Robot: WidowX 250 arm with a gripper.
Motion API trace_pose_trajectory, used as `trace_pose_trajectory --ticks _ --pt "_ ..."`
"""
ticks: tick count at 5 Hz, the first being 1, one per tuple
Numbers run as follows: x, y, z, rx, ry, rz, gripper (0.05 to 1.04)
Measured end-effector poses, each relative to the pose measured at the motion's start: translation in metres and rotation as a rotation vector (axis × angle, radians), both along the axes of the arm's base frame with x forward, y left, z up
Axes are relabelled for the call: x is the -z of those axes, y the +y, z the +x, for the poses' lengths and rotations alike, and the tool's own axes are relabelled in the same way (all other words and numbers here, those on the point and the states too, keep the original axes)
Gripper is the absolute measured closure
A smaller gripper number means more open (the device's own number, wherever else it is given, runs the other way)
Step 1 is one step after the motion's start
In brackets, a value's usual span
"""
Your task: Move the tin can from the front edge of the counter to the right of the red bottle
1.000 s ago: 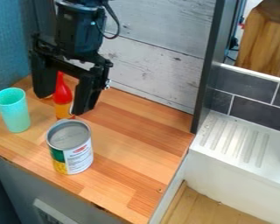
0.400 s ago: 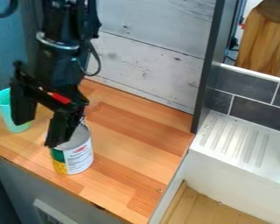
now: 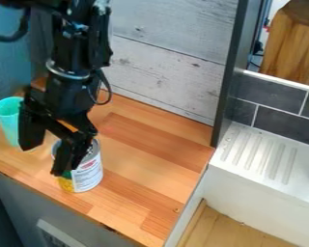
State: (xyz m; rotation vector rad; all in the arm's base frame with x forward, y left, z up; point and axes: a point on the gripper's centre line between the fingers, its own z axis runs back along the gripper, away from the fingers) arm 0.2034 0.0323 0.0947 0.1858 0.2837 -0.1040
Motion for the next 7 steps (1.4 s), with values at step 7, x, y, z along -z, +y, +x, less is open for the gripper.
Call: trace_pose_trajectory --ticks 7 --pt "0.046 0.022 0.01 -0.076 0.029 -0.161 0.08"
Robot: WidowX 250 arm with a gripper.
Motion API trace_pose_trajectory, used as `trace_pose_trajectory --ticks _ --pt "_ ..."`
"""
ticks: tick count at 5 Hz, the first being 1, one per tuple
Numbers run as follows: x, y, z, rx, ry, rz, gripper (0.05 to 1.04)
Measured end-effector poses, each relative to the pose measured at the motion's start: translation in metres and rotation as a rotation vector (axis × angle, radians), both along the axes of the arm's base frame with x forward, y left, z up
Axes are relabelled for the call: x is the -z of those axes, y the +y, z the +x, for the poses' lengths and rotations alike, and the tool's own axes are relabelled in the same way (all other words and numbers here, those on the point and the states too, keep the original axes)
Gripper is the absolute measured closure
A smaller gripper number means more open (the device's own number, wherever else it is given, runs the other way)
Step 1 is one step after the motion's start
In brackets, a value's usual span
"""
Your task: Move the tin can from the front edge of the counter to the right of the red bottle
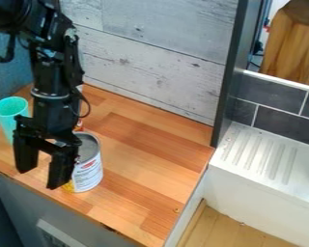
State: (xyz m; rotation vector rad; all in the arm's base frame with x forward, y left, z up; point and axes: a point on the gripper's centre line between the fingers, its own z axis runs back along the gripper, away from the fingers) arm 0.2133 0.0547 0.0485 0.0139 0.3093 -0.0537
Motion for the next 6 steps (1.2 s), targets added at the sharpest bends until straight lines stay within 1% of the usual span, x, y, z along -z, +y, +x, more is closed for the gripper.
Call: trace_pose_trajectory --ticks 1,2,3,5,6 --pt "0.004 0.0 0.015 0.0 -0.056 0.022 0.081" --pt "0.009 -0.003 0.031 0.014 -0.076 0.032 0.081" --pt "0.012 -0.007 0.043 0.023 -0.083 0.044 0.081" --pt "-0.004 -0.018 0.098 0.037 -0.177 0.002 0.081" --pt "-0.013 -0.019 0.118 0.039 -0.207 -0.006 0.081"
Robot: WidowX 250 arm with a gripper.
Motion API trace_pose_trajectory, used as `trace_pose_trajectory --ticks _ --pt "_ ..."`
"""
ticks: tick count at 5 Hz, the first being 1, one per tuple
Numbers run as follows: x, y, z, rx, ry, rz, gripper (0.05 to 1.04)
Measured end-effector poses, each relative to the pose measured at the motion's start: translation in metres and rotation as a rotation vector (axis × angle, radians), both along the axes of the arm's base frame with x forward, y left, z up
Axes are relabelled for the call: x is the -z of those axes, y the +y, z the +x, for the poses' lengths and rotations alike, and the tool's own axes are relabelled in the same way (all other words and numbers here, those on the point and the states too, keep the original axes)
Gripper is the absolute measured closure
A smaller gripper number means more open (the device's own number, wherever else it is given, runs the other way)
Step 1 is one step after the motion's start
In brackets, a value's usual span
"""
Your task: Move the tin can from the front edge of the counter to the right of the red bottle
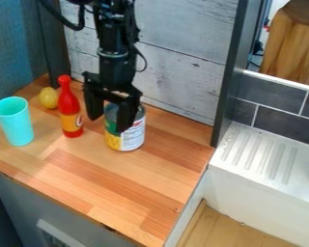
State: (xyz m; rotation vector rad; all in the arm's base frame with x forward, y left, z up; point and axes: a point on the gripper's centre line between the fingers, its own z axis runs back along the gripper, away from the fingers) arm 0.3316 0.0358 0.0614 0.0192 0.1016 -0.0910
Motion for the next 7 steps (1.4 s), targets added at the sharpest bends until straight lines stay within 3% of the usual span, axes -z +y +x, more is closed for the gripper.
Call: trace_pose_trajectory --ticks 1,2,3,4,5,6,7 --pt "-0.002 0.001 0.001 0.005 0.004 0.008 0.081" --pt "-0.007 0.005 -0.008 -0.004 0.045 0.034 0.081" --pt "-0.048 -0.001 -0.027 0.019 0.029 0.072 0.081" --pt "-0.071 -0.004 -0.048 0.049 -0.005 0.087 0.081" --pt "-0.091 0.017 -0.065 0.075 -0.027 0.124 0.081" --pt "-0.097 0.049 -0.081 0.065 0.037 0.179 0.081" --pt "-0.099 0.08 -0.095 0.048 0.082 0.192 0.082"
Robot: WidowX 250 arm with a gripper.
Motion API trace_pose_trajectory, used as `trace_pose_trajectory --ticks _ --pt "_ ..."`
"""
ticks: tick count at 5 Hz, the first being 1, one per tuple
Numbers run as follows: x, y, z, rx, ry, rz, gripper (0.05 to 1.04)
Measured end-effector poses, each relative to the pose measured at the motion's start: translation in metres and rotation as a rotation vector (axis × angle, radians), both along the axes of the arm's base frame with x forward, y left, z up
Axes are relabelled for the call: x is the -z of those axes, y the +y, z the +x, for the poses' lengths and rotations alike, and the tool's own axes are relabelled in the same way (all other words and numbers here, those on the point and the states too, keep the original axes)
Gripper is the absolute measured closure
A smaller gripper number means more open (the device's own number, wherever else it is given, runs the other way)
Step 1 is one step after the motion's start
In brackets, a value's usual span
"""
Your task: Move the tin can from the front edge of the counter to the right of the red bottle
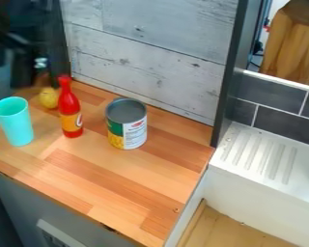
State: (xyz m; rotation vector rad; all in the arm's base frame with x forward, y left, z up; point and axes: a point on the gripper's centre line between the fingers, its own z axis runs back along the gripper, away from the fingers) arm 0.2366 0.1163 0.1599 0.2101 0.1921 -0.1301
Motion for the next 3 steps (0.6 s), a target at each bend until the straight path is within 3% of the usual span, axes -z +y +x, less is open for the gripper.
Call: trace_pose_trajectory --ticks 1,2,3 --pt "0.005 0.026 0.005 0.054 0.03 -0.015 0.082" --pt "0.007 0.06 0.005 0.056 0.034 -0.054 0.082" --pt "0.015 0.074 0.003 0.038 0.018 -0.11 0.082"
